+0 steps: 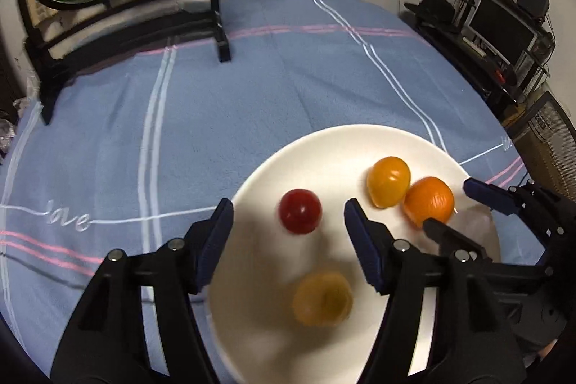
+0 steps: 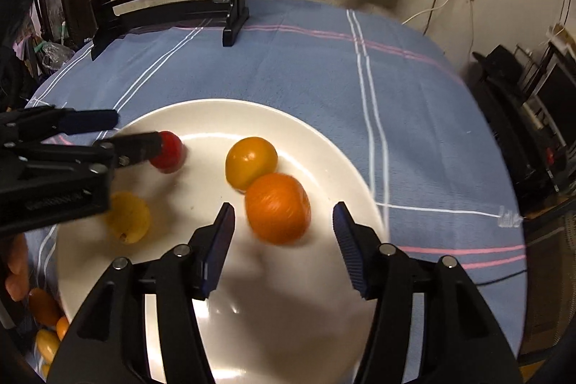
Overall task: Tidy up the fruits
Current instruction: 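Place the red tomato and tangerine on the white plate, opening both tools, then grasp a tangerine with the left tool while the right tool grasps a dark purple fruit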
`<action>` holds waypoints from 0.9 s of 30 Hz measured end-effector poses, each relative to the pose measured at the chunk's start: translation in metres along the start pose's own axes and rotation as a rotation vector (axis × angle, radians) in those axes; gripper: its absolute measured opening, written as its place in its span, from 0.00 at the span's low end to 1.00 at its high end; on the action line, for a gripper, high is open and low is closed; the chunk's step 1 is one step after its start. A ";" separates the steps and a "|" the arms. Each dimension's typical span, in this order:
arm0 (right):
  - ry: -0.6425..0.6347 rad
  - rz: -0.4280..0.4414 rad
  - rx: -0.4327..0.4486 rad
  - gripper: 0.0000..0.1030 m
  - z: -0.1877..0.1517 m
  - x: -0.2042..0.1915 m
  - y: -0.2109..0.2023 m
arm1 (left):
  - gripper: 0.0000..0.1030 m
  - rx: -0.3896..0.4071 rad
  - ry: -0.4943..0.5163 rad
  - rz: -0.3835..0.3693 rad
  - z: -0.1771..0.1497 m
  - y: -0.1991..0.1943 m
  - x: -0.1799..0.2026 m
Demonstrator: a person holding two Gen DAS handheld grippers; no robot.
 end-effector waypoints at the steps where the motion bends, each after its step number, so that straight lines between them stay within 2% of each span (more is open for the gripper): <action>1: -0.003 -0.004 0.004 0.57 -0.001 -0.002 -0.006 | 0.64 0.006 -0.004 0.003 -0.002 -0.009 0.000; 4: -0.007 0.022 0.030 0.57 -0.010 -0.011 -0.034 | 0.64 0.030 -0.019 -0.020 -0.019 -0.044 0.002; 6: -0.009 0.035 0.049 0.62 -0.018 -0.019 -0.053 | 0.66 0.061 -0.012 -0.029 -0.034 -0.073 0.007; 9: -0.013 0.040 0.076 0.64 -0.034 -0.029 -0.083 | 0.69 0.096 0.002 -0.018 -0.059 -0.107 0.012; 12: -0.012 0.049 0.093 0.64 -0.052 -0.038 -0.109 | 0.71 0.116 -0.002 -0.036 -0.092 -0.136 0.017; 14: -0.011 0.050 0.096 0.64 -0.067 -0.043 -0.126 | 0.71 0.122 -0.007 -0.023 -0.117 -0.152 0.016; 21: 0.027 0.048 0.086 0.65 -0.122 -0.045 -0.165 | 0.73 0.125 -0.015 0.005 -0.181 -0.190 0.010; 27: 0.075 0.052 0.061 0.65 -0.159 -0.043 -0.176 | 0.75 0.117 -0.042 0.008 -0.211 -0.207 0.007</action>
Point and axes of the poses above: each gripper's, at about its wrist camera, not at the fingertips, and y roughly the way its jaws point, x to its right, z to its top, the point moved 10 cm from there along y, roughly the way its jaws point, and after that the axes turned 5 degrees about x, right-handed, at the moved point
